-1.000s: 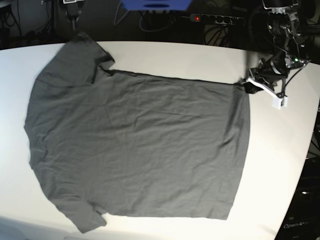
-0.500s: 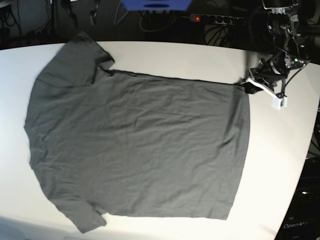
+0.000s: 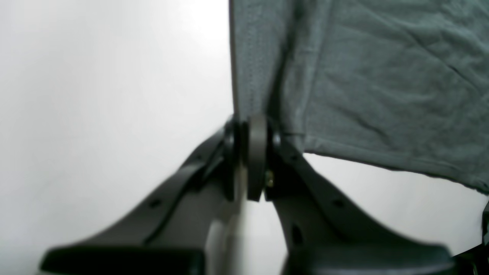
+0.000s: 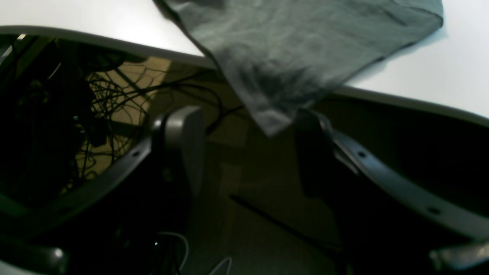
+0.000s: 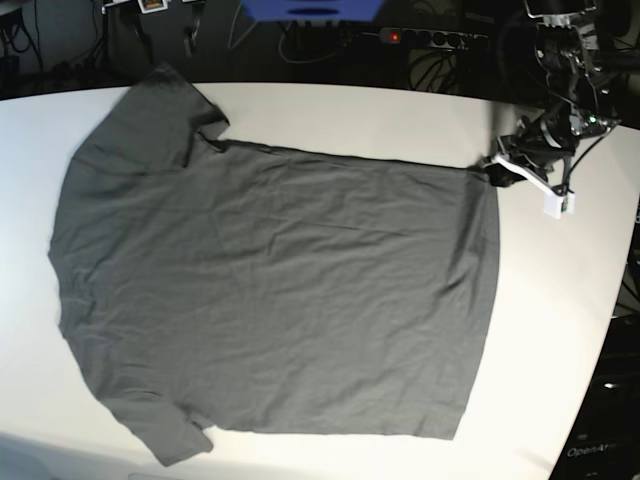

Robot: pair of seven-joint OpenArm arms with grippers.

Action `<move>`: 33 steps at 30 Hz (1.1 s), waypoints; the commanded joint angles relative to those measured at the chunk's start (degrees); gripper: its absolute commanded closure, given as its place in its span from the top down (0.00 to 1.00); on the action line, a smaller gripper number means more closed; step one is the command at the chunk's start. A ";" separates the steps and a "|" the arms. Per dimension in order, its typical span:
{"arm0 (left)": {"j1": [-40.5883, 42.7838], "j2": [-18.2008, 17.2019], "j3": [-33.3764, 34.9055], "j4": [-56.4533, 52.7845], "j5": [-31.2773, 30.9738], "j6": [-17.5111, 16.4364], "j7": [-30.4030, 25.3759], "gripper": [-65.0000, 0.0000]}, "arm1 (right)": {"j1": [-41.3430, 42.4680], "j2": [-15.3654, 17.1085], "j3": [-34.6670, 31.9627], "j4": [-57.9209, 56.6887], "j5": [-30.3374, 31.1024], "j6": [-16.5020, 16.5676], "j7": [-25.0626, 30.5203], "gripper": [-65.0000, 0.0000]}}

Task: Fold the T-shirt properly

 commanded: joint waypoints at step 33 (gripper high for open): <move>-0.48 -0.73 -0.14 0.68 -0.31 -0.13 -0.19 0.07 | 4.68 0.50 0.60 0.19 0.69 -0.22 -3.57 0.57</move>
